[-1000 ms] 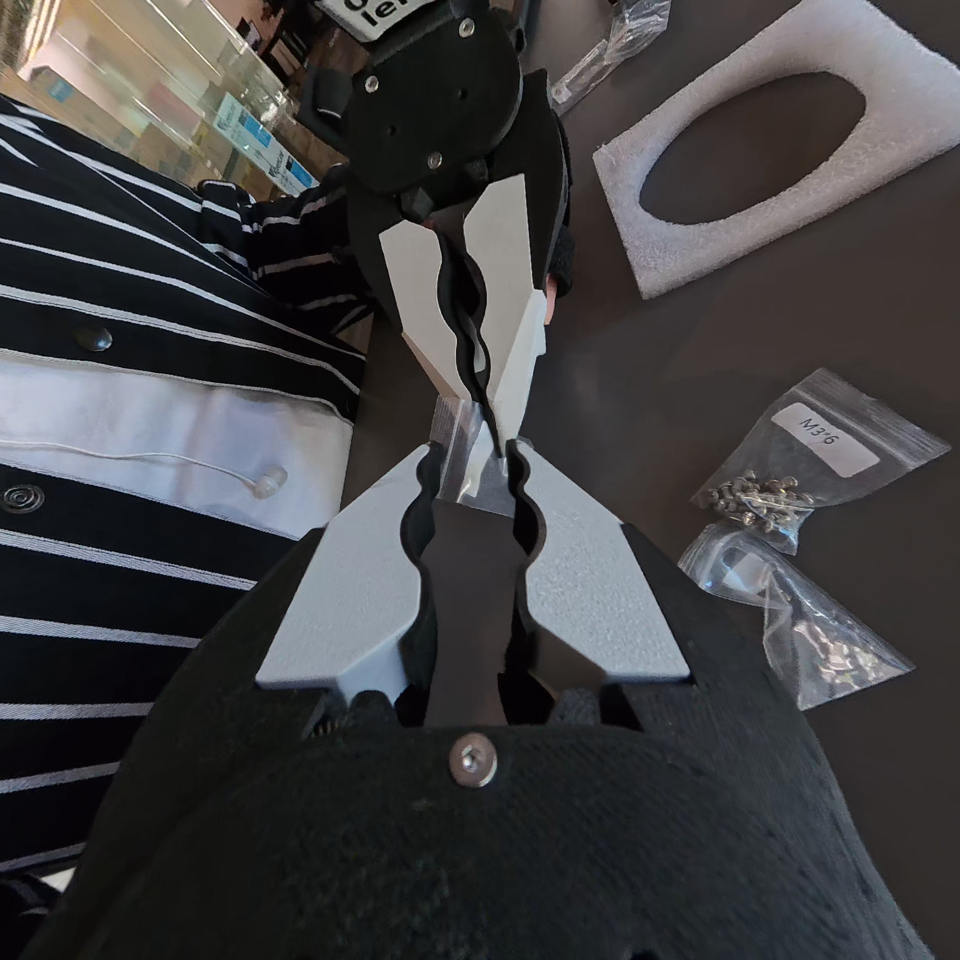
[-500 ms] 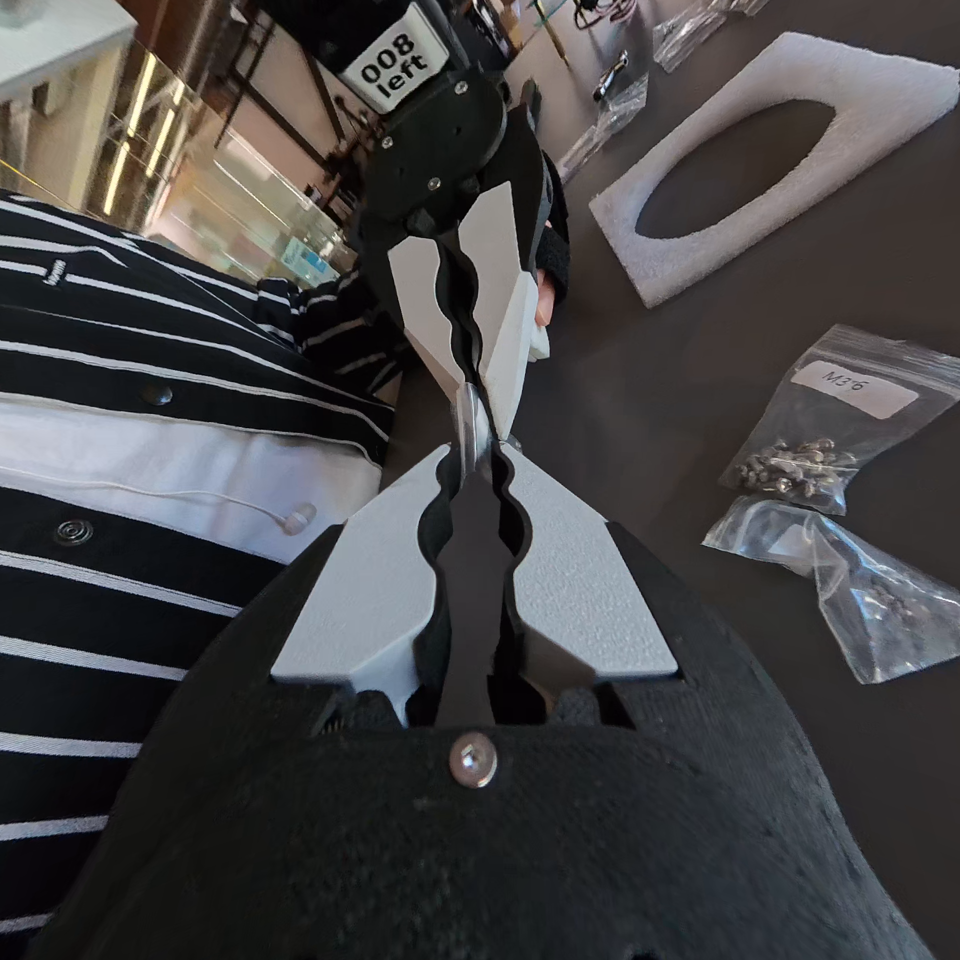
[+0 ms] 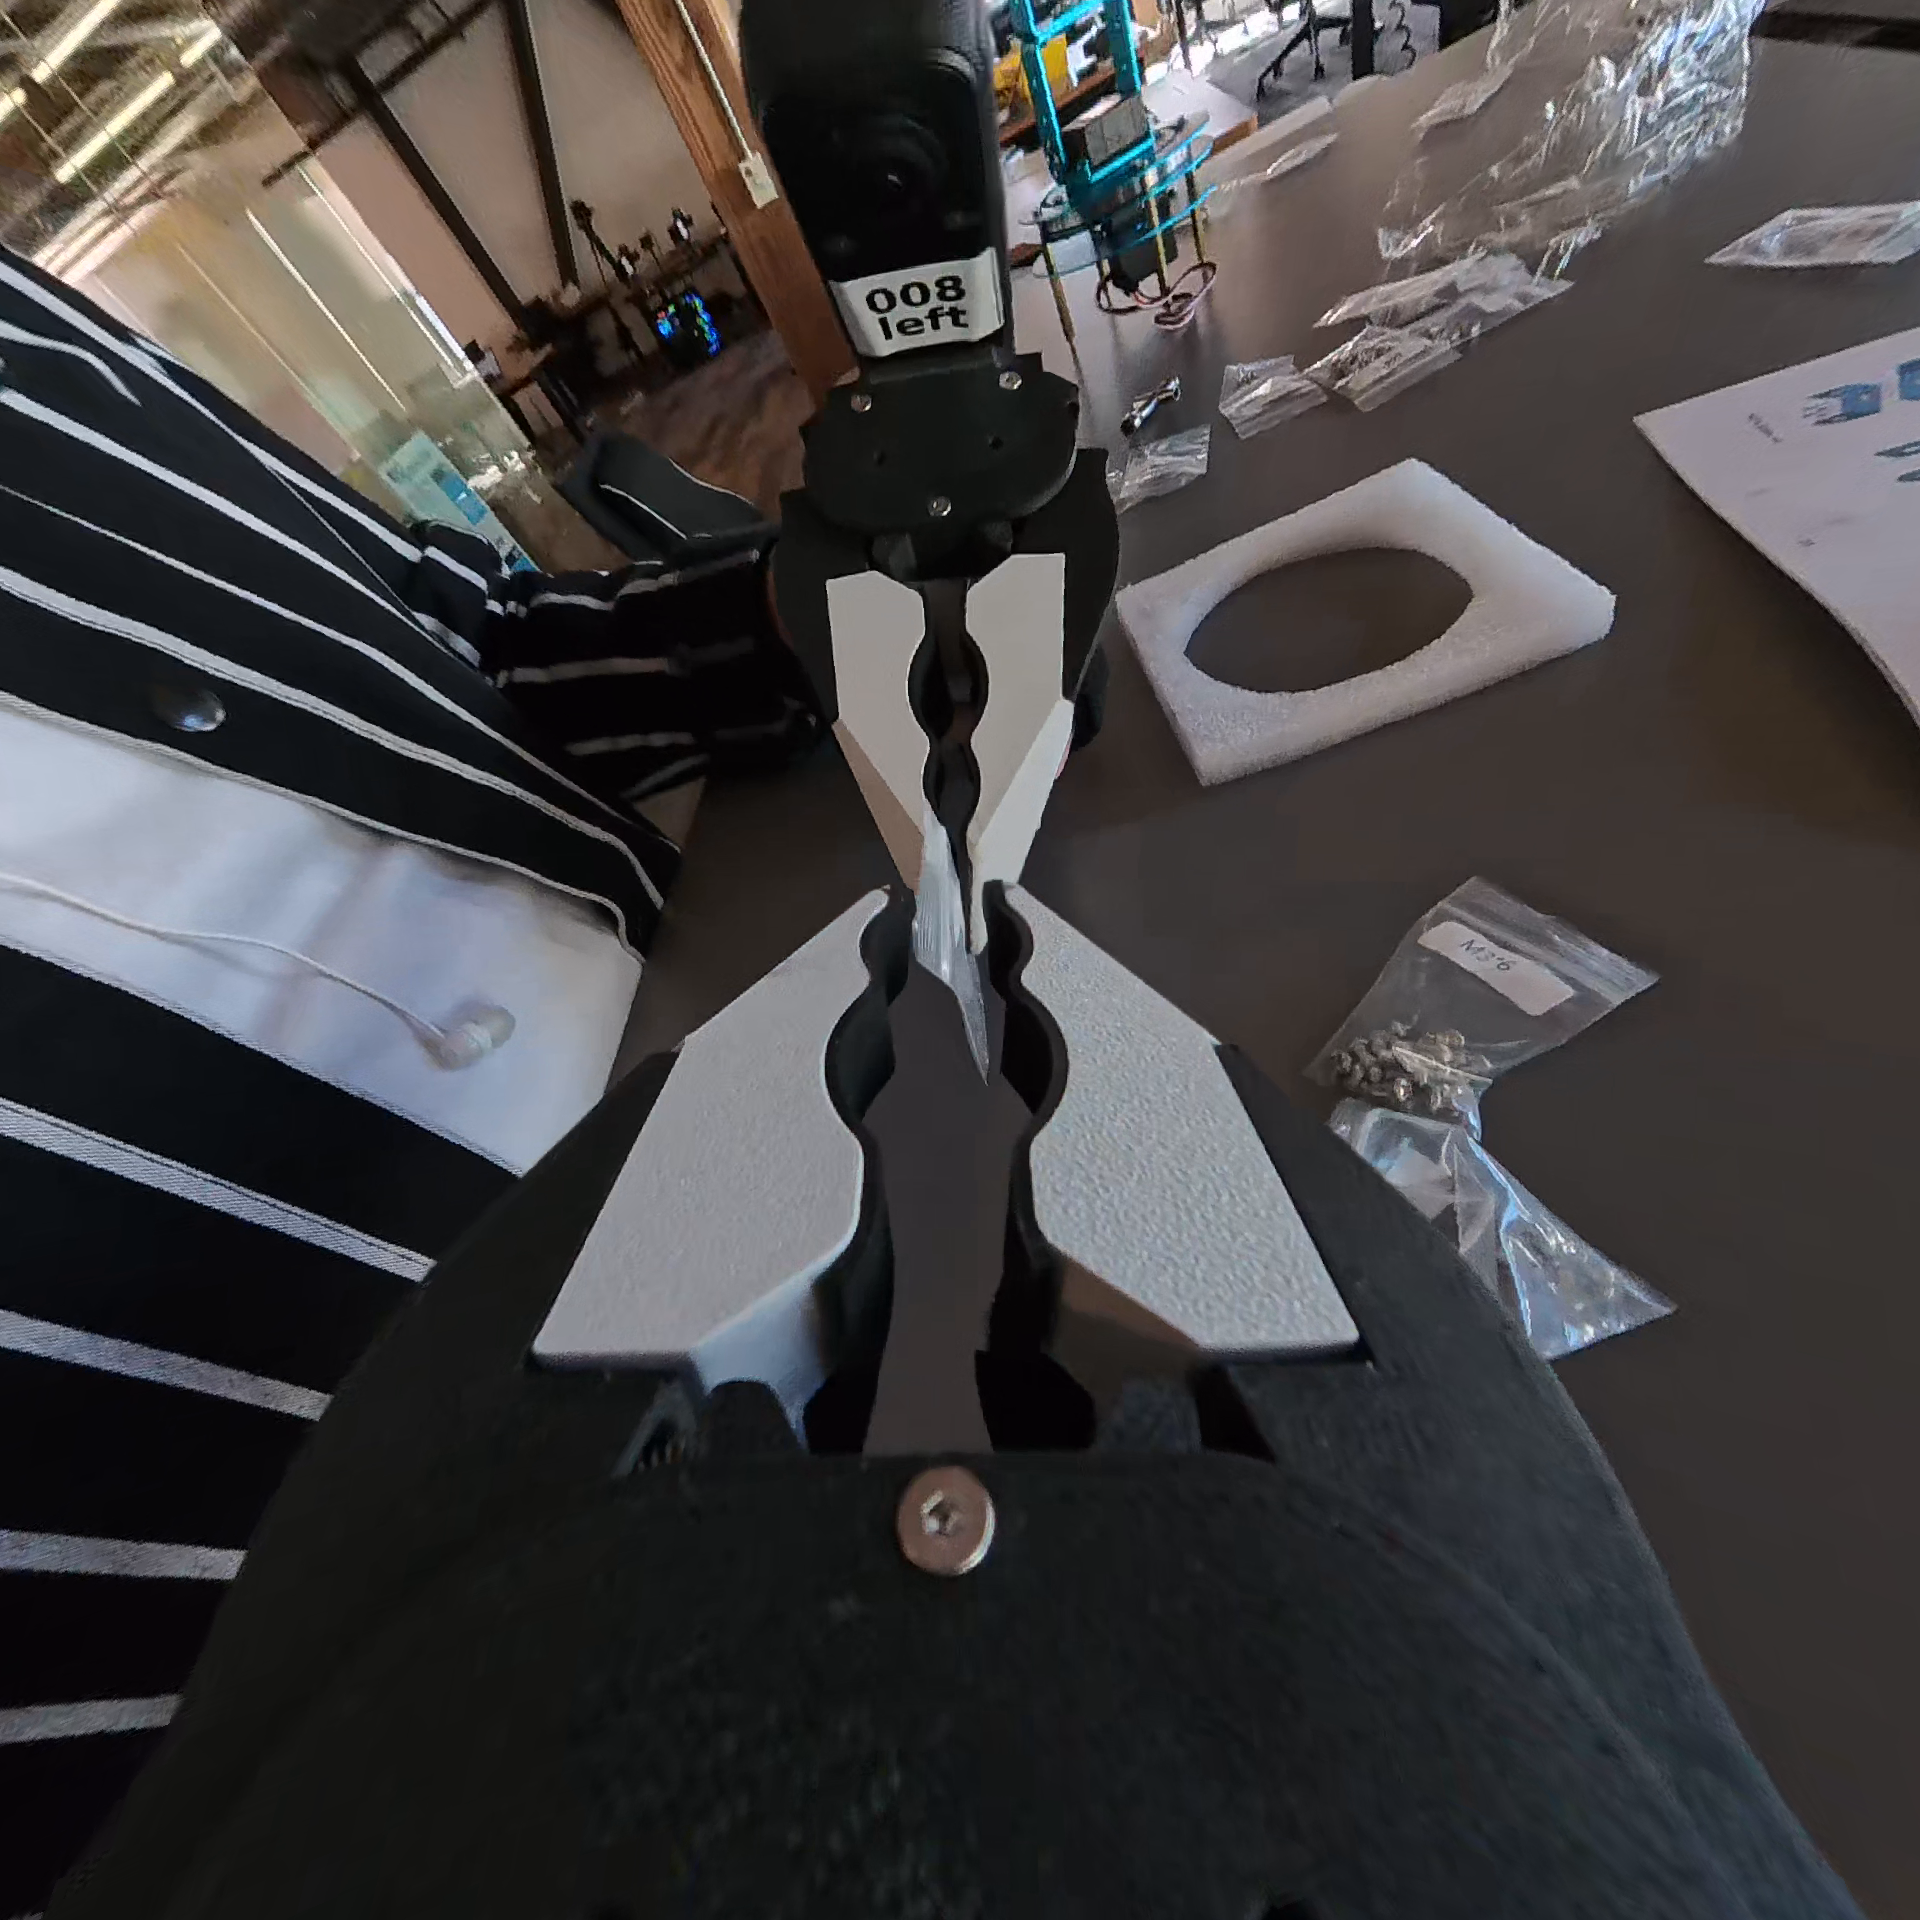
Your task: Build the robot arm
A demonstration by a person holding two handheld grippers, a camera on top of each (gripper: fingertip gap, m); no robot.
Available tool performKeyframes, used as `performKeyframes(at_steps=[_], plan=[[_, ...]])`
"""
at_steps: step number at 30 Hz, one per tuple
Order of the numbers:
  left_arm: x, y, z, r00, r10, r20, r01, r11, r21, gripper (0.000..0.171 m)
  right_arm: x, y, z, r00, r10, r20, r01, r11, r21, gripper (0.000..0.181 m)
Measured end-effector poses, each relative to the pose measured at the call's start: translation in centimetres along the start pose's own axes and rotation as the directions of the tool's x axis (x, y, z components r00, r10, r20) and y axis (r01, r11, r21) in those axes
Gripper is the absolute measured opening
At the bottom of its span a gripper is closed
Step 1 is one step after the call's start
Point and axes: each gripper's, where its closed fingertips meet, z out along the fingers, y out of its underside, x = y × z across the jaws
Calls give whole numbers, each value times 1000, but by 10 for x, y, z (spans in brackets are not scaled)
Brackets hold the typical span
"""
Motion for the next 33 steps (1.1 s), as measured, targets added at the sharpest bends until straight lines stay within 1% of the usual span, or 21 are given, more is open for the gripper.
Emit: performKeyframes(at_steps=[3,5,6,7,8,9,10,11,12,13,14,16,18,19,21,22,23,24,27,31,33], plan=[[-1,0,0,1000,-7,-2,7,1000,2,0,-2,6,6,999,-51,-16,50,997,-59,13],[-2,-1,-1,1000,-16,-2,16,1000,7,0,2,10,8,996,-80,-44,75,992,-101,0],[-4,-2,-2,1000,-23,11,23,1000,14,0,8,7,7,991,-101,-91,92,992,-89,0],[-14,-4,-4,997,-38,72,36,999,31,1,11,4,6,985,-116,-128,108,992,-71,0],[-28,-8,-10,983,-69,171,60,997,56,24,13,0,5,979,-124,-159,118,992,-46,0],[-39,-11,-20,959,-112,259,93,992,82,42,14,-3,4,974,-122,-192,120,993,-22,0],[-44,-13,-31,935,-158,318,130,986,109,39,15,-4,4,966,-124,-229,126,992,-7,0],[-43,-16,-43,914,-204,351,161,976,148,34,16,-5,4,951,-136,-277,144,990,6,0],[-37,-19,-52,901,-253,353,194,962,194,22,17,-6,5,931,-152,-332,164,986,10,0],[-28,-21,-58,889,-318,331,245,938,243,7,16,-6,6,909,-172,-381,190,982,10,0],[-18,-23,-60,879,-390,273,310,904,293,0,15,-5,8,884,-196,-425,219,976,5,0],[1,-28,-57,843,-527,104,456,805,380,0,12,-3,17,827,-257,-501,279,960,-32,0],[9,-25,-47,771,-636,-31,589,694,414,9,12,-3,25,756,-325,-569,334,938,-92,0],[9,-22,-43,734,-675,-68,632,644,431,13,11,-3,30,727,-356,-587,356,927,-120,0],[2,-18,-42,686,-721,-98,659,560,502,20,6,-4,41,689,-409,-598,399,903,-157,0],[-2,-16,-43,675,-731,-98,656,534,534,23,5,-3,45,670,-434,-602,416,891,-179,0],[-4,-13,-44,667,-739,-93,654,521,548,21,4,-3,49,656,-454,-603,429,881,-198,0],[-5,-9,-45,666,-742,-80,647,521,556,16,3,-2,51,643,-469,-606,438,874,-211,0],[-8,-6,-50,679,-732,-61,620,527,582,10,3,-1,56,642,-480,-598,440,869,-226,0],[-8,-5,-49,688,-723,-70,618,532,579,8,3,1,57,684,-435,-586,407,894,-188,0],[-7,-6,-49,698,-712,-70,610,541,579,8,3,1,56,718,-390,-576,375,915,-151,0]])
